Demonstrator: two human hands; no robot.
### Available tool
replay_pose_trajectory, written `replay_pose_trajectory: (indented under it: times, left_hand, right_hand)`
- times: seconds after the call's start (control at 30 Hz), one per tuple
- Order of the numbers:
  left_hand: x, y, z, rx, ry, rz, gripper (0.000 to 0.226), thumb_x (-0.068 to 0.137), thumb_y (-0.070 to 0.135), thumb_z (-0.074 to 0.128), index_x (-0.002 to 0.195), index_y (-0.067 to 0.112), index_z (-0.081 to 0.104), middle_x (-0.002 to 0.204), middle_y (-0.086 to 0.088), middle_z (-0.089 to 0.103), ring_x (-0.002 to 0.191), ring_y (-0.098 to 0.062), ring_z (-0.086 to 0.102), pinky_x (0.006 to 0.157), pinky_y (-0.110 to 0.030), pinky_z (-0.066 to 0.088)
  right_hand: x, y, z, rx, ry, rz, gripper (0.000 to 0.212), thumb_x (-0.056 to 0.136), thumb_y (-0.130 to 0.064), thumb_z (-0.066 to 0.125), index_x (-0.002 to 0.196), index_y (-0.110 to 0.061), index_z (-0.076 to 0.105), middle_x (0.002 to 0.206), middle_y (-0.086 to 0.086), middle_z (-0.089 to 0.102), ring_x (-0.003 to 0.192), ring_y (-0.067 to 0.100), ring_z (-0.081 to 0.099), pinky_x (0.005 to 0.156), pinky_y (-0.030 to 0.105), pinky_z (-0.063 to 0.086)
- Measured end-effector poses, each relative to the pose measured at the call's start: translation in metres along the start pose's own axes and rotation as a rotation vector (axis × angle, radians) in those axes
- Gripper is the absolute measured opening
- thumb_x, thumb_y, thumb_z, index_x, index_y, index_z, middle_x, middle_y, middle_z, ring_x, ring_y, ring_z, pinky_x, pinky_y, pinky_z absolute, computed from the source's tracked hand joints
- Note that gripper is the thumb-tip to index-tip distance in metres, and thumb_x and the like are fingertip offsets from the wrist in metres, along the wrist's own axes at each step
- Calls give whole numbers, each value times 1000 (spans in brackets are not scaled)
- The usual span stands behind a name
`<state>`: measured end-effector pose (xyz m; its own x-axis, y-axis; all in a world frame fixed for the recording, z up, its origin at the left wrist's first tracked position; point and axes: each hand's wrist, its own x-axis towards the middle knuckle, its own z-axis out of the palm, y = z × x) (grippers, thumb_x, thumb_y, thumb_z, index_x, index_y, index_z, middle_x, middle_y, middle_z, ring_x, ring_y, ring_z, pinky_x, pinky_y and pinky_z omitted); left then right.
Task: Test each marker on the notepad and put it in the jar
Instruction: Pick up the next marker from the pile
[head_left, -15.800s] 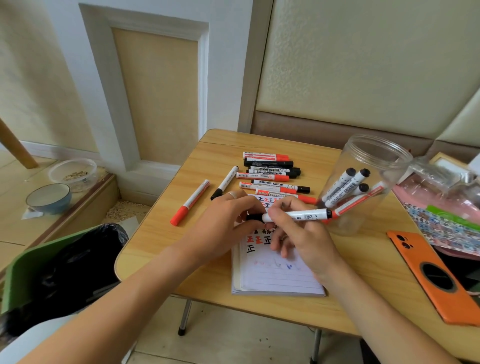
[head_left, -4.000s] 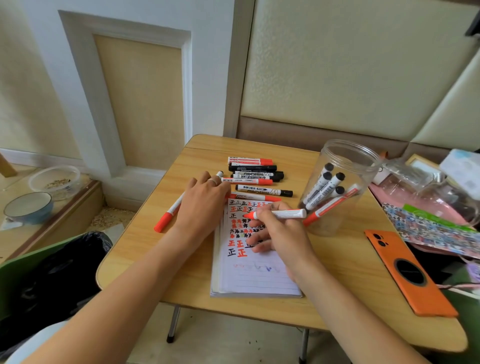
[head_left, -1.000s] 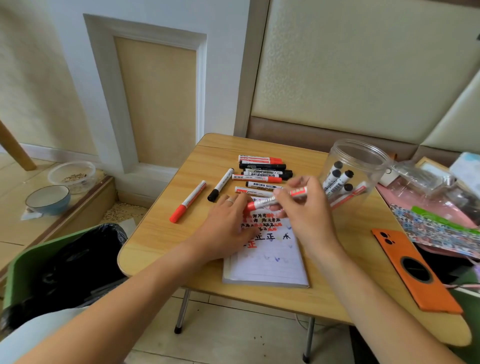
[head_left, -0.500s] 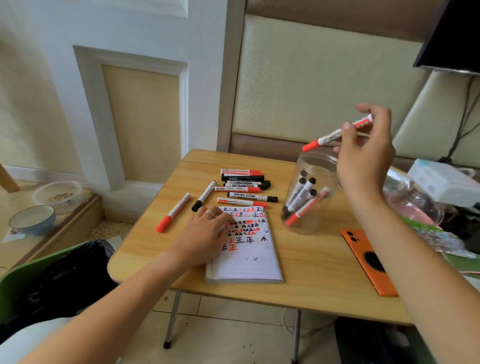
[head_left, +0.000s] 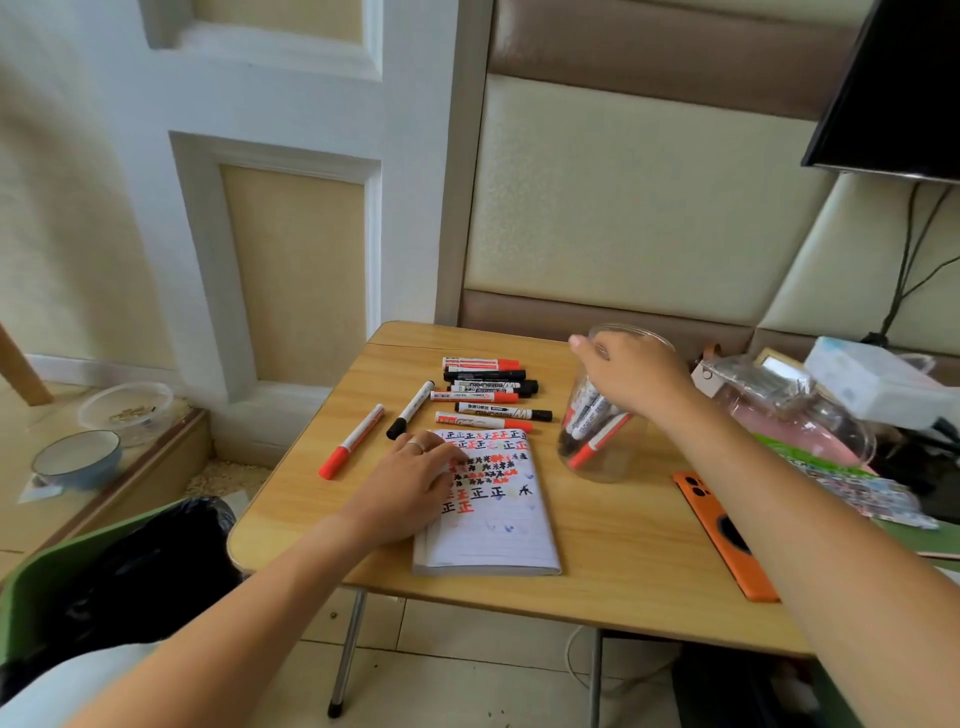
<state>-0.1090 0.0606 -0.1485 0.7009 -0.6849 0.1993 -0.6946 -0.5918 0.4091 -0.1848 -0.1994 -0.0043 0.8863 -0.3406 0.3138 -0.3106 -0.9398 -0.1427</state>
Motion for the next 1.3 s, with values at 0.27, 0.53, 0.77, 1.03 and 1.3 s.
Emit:
replay_pose_trajectory:
  times: [0.27,0.53,0.77,1.03,1.3]
  left_hand:
    - [0,-5,2,-40,66,19,35,105,27,42,134,36,59,141,6,49,128,-15,40,105,-31,39]
    - [7,-11,-1,-46,54,22,30,97,30,55,126,39,59,139,9,46,130,-14,39,105,-32,42]
    - [14,-11,7,-64,93,50,23,98,31,51,120,35,55,142,9,46,129,-13,31,109,-32,34]
    - [13,-16,16,-20,156,88,24,101,47,48,120,34,52,137,8,44,122,-16,34,104,-36,37]
    - [12,-18,16,-64,229,147,24,99,40,56,120,27,55,129,9,49,119,-14,37,102,-33,38]
  right_hand:
    - [-7,-6,11,39,291,-15,27,99,-32,56,115,-10,60,111,13,68,102,36,63,80,40,49]
    - [-24,-51,53,57,318,-415,18,94,3,58,100,-8,70,94,4,67,84,21,63,70,35,57]
    - [-2,-51,112,75,-26,-192,20,101,-4,53,98,-15,69,97,0,63,87,20,63,81,39,58]
    - [22,-53,140,-34,-66,-248,9,98,-11,62,99,-20,62,96,-1,65,79,18,64,71,41,61]
    - [16,-57,134,59,92,-350,28,97,-13,60,123,-20,57,109,-5,55,78,11,58,63,32,57]
